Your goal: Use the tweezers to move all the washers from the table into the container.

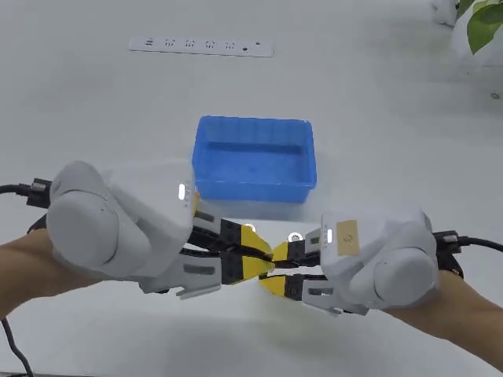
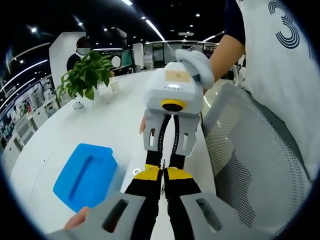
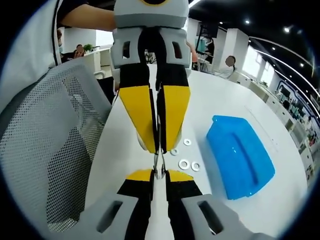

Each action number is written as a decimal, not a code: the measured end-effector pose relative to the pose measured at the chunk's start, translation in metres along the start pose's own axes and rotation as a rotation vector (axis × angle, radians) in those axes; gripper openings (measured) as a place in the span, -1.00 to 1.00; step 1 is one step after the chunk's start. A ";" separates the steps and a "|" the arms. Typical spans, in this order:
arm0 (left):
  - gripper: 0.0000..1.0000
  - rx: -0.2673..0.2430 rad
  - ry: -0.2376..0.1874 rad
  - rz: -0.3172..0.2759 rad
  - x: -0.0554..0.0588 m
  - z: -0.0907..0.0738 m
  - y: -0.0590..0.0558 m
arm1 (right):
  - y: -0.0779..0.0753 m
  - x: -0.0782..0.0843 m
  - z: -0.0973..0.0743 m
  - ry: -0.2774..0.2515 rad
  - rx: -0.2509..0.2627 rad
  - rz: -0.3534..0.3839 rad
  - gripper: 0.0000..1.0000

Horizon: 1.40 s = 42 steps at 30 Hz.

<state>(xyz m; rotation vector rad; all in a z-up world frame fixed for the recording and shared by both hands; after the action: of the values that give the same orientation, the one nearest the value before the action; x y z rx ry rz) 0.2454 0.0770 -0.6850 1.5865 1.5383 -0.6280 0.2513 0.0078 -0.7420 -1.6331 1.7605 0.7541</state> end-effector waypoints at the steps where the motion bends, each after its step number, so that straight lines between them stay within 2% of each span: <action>1: -0.88 -0.001 -0.003 0.000 0.000 -0.001 0.000 | 0.000 -0.001 0.000 -0.003 -0.003 0.004 -0.78; 10: -0.88 -0.032 -0.026 0.015 -0.005 -0.017 0.003 | -0.005 -0.012 -0.002 -0.030 0.006 -0.004 -0.78; 17: -0.88 -0.055 -0.006 0.019 -0.003 -0.030 0.009 | -0.012 -0.022 0.001 -0.052 0.023 0.000 -0.78; 23: -0.88 -0.076 0.023 0.002 0.005 -0.038 0.008 | -0.012 -0.028 0.016 -0.053 0.001 -0.007 -0.77; 30: -0.88 -0.103 0.055 -0.039 0.023 -0.047 0.007 | -0.012 -0.033 0.037 -0.040 -0.028 -0.012 -0.77; 34: -0.88 -0.112 0.059 -0.052 0.029 -0.049 0.010 | -0.016 -0.034 0.042 -0.035 -0.030 -0.006 -0.77; 42: -0.88 -0.111 0.060 -0.056 0.032 -0.048 0.015 | -0.020 -0.032 0.043 -0.034 -0.032 0.015 -0.77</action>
<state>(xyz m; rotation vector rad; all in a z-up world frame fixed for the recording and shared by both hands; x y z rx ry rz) 0.2549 0.1355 -0.6824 1.4952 1.6380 -0.5200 0.2756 0.0593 -0.7451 -1.6206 1.7474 0.8162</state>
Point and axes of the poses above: the centre of the closed fingertips' face, and the gripper's own axes: z roughly forward along the fingers, y roughly to its left, x roughly out of its underside, the point moved 6 cm from there along -z, roughly backward along the fingers, and after that the axes turned 10 degrees about z, right-handed, at the moved point
